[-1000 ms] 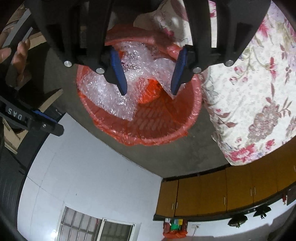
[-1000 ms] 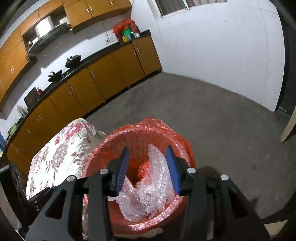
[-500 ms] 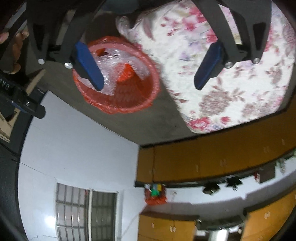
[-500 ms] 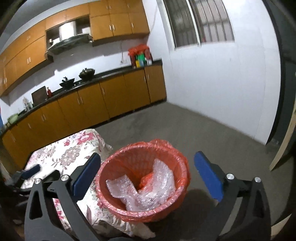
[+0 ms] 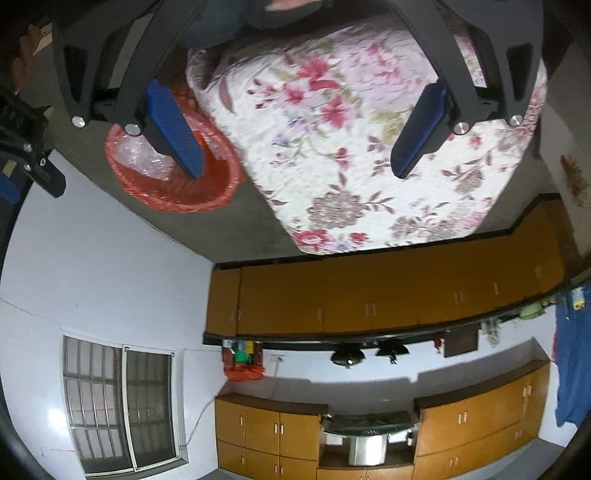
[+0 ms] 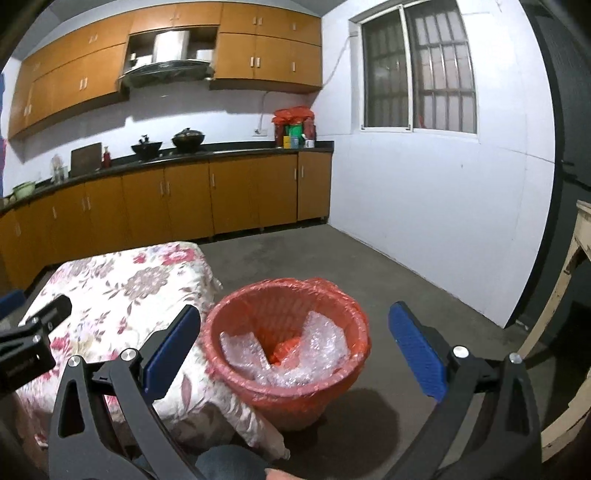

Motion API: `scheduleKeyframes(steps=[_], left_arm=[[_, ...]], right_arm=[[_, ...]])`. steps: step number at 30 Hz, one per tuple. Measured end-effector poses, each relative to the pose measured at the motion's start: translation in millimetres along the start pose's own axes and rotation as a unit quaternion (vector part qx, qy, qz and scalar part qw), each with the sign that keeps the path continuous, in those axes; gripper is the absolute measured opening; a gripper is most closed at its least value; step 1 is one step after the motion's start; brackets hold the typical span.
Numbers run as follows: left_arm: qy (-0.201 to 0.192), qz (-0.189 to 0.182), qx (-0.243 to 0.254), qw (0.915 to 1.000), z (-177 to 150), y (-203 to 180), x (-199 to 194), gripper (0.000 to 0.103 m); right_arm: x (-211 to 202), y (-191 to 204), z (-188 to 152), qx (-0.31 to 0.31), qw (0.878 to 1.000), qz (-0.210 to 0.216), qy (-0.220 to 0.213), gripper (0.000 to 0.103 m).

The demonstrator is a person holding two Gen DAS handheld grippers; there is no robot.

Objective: Collect trash

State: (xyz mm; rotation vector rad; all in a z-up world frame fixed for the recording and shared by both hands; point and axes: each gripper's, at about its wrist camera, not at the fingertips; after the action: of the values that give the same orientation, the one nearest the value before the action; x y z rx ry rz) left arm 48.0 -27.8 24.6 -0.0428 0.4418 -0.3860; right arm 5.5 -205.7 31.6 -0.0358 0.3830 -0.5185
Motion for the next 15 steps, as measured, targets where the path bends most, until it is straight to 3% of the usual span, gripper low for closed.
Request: scheduleKeyframes(steps=[15], left_arm=[[-0.013,0.043,-0.006,0.9990,-24,12,-42,0.099]], right_arm=[[-17,17,-17,-0.003,1.000,0.009,0.028,0.101]])
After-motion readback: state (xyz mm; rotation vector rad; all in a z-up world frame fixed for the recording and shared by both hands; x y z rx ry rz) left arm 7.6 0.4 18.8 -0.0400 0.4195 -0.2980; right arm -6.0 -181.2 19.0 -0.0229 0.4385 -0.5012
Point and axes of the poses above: each gripper's, at about its wrist camera, not at the fingertips, and x roughly the way its jaws point, y to its left, z to its top, and after that the axes turned 12 degrees about -z, right-handed
